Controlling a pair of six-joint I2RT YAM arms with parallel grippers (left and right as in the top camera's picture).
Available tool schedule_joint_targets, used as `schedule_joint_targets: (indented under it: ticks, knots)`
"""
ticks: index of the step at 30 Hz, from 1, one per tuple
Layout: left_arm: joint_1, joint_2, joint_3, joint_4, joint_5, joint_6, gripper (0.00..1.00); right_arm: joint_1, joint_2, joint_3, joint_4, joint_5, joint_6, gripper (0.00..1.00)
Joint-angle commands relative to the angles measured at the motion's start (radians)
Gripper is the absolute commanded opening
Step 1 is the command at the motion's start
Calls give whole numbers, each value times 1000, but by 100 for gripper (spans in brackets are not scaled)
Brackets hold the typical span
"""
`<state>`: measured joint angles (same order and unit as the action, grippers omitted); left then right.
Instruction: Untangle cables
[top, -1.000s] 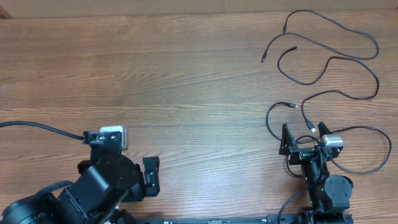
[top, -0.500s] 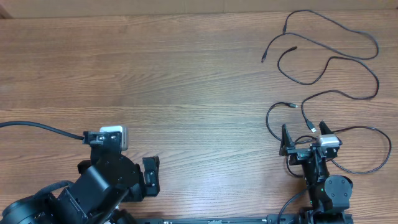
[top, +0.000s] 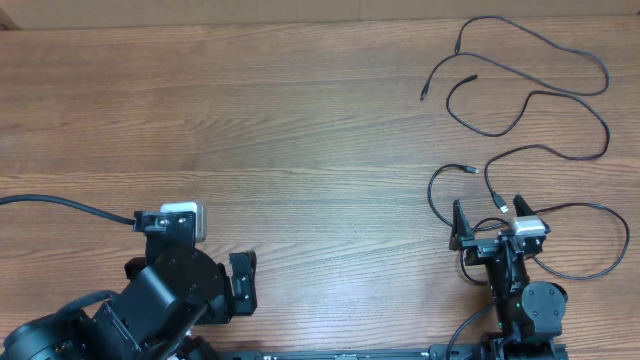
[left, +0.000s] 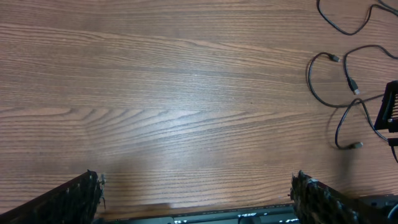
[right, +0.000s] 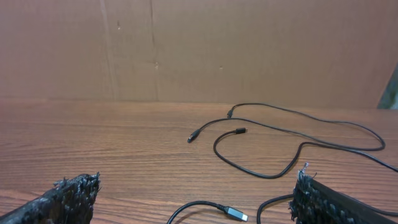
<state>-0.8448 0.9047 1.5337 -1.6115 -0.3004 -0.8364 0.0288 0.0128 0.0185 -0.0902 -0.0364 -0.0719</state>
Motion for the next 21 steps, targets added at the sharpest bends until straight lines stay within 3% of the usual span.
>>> schedule_joint_targets:
  ticks: [1,14,17,21]
  knots:
    - [-6,3,-5,0,-20,-17,100,6,-10,-10,6,9,-5,100]
    - [18,3,-8,33,-54,34,99,6,-10,-10,6,9,-5,100]
    - [111,2,-35,144,-4,224,99,6,-10,-10,6,9,-5,100]
    - [290,-13,-110,344,214,568,100,6,-10,-10,6,9,-5,100]
